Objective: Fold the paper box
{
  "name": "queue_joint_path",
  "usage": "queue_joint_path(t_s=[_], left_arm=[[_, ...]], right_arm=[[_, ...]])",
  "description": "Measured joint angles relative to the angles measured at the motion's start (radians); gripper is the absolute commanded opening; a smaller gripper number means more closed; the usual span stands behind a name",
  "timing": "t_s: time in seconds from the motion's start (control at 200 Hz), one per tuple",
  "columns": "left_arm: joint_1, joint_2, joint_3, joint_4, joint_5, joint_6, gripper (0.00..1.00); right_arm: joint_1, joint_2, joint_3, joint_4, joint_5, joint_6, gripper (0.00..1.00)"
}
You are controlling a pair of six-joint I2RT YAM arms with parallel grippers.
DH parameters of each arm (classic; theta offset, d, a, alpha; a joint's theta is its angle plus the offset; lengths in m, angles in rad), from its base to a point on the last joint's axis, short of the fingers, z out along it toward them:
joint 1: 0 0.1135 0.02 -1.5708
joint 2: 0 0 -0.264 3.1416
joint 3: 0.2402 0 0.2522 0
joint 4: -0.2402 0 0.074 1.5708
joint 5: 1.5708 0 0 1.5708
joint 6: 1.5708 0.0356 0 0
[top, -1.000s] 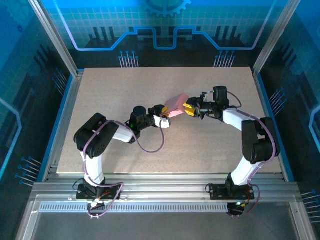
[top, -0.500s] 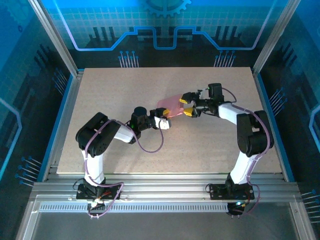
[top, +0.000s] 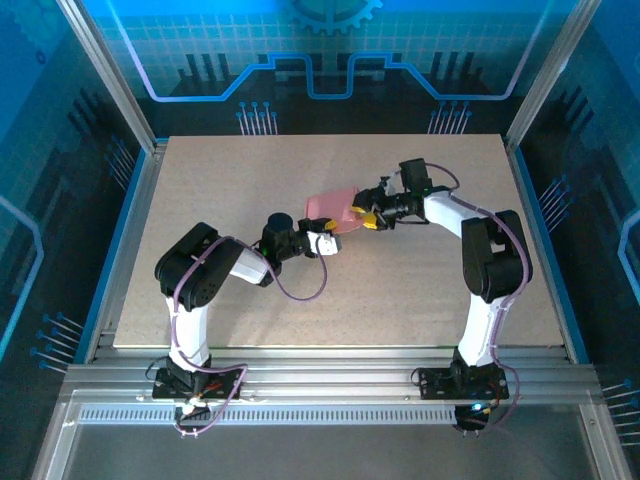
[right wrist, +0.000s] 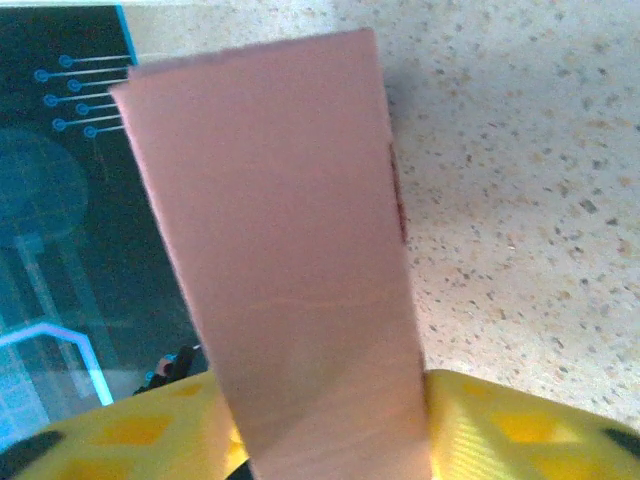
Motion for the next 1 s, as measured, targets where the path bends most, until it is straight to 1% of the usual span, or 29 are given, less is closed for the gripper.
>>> queue_joint_path(t_s=[0.045,0.095,0.155,0.295,0.37,0.47,0.545,0.655,0.71,0.78,0.916,0.961,1.001], left_arm=[[0.0,0.0,0.0,0.003,0.0,0.0,0.27],[-0.001,0.0,0.0,0.006,0.001,0.0,0.31],[-0.003,0.0,0.0,0.013,0.005,-0.002,0.44],[-0.013,0.004,0.0,0.049,0.021,-0.008,0.7],[-0.014,0.004,-0.004,0.088,0.026,-0.023,0.79],[-0.014,-0.001,-0.018,0.127,0.027,-0.047,0.92],[-0.014,-0.013,-0.035,0.133,0.027,-0.059,0.98],[-0.014,-0.031,-0.052,0.13,0.023,-0.045,0.99],[-0.014,-0.031,-0.053,0.13,0.013,-0.024,0.97],[-0.016,-0.027,-0.053,0.138,-0.016,0.006,0.92],[-0.018,-0.004,-0.053,0.156,-0.079,0.066,0.91],[-0.018,0.002,-0.053,0.156,-0.091,0.081,0.91],[-0.018,0.006,-0.053,0.154,-0.097,0.088,0.9]], right_arm=[[0.001,0.001,0.0,-0.014,0.005,-0.004,0.4],[0.003,0.001,0.001,-0.024,0.004,-0.014,0.36],[0.01,0.001,0.002,-0.029,0.002,-0.02,0.34],[0.029,0.001,0.003,-0.034,-0.008,-0.023,0.3],[0.027,-0.001,0.002,-0.033,-0.012,-0.023,0.28],[0.012,-0.016,-0.017,-0.026,-0.02,-0.019,0.28],[-0.003,-0.032,-0.031,-0.021,-0.026,-0.016,0.28],[-0.03,-0.064,-0.063,0.005,-0.041,0.004,0.28],[-0.041,-0.08,-0.078,0.022,-0.056,0.016,0.28],[-0.049,-0.097,-0.093,0.042,-0.074,0.034,0.28],[-0.049,-0.123,-0.111,0.063,-0.093,0.049,0.29],[-0.05,-0.129,-0.114,0.065,-0.095,0.049,0.32],[-0.05,-0.132,-0.116,0.063,-0.094,0.049,0.38]])
